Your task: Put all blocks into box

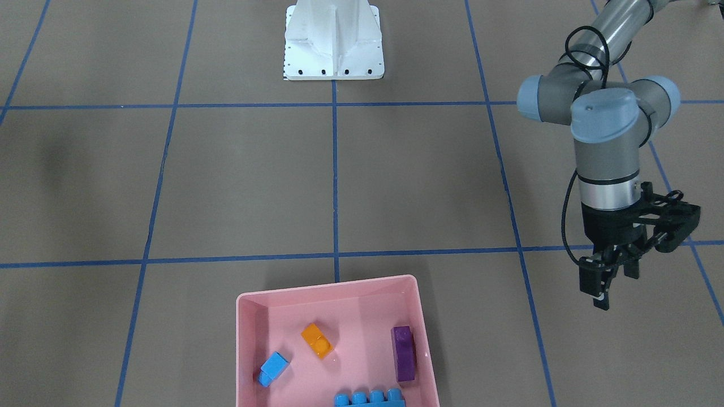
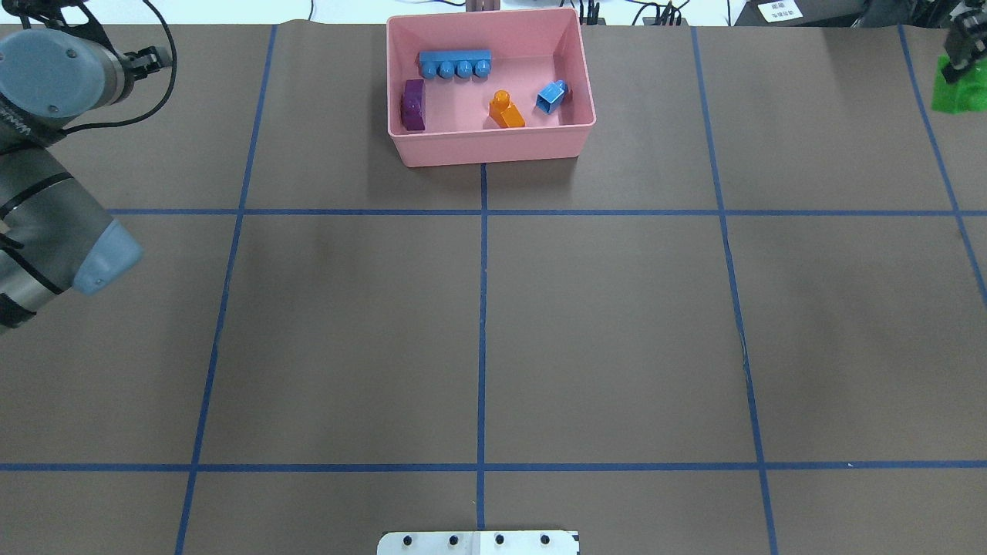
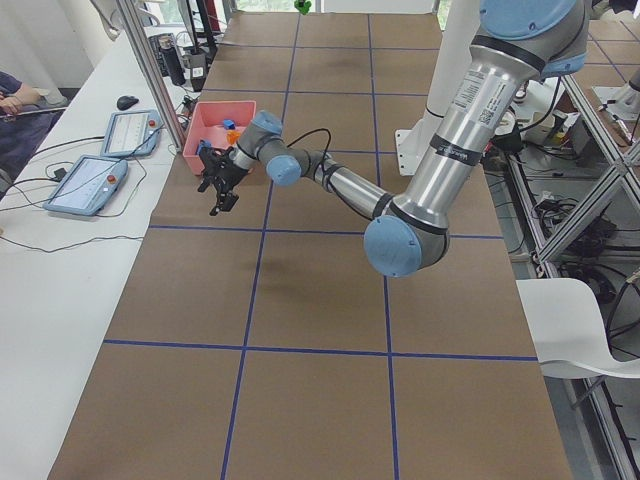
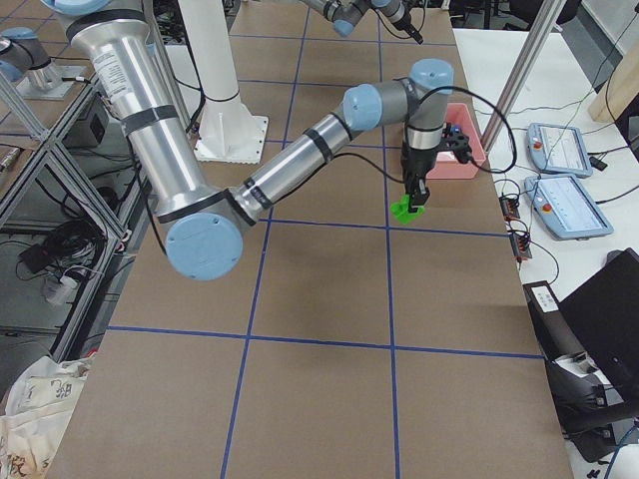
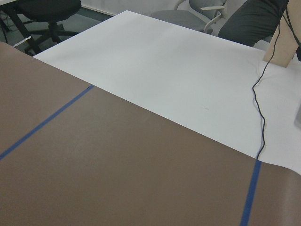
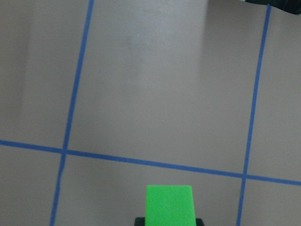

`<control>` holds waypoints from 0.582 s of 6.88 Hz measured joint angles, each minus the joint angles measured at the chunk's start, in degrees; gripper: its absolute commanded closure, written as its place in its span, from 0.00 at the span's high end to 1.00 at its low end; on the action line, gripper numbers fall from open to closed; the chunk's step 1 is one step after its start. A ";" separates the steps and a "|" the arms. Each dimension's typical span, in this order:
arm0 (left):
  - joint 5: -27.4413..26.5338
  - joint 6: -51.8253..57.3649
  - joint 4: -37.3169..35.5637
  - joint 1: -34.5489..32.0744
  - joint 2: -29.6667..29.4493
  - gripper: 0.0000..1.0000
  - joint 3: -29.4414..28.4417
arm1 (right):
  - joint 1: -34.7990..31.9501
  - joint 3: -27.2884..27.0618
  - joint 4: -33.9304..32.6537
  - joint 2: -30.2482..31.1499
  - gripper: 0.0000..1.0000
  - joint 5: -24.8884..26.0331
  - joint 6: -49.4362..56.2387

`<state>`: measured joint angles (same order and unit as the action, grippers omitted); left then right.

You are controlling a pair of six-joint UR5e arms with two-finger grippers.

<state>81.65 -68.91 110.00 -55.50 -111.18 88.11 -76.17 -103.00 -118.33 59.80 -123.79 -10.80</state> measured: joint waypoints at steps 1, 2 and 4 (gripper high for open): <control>4.18 8.82 0.21 -1.78 3.31 1.00 0.39 | 2.03 6.13 -1.16 -8.98 0.00 -0.14 -1.46; 9.74 17.20 0.45 -4.30 6.28 1.00 0.84 | 4.21 11.13 -1.29 -16.06 0.00 -0.17 -4.56; 21.09 31.30 0.45 -9.54 10.87 1.00 1.32 | 9.01 19.57 3.94 -26.40 0.00 0.00 -13.92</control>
<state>102.74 -37.60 110.45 -65.04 -100.31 89.43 -67.16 -83.43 -114.39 33.40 -123.79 -24.72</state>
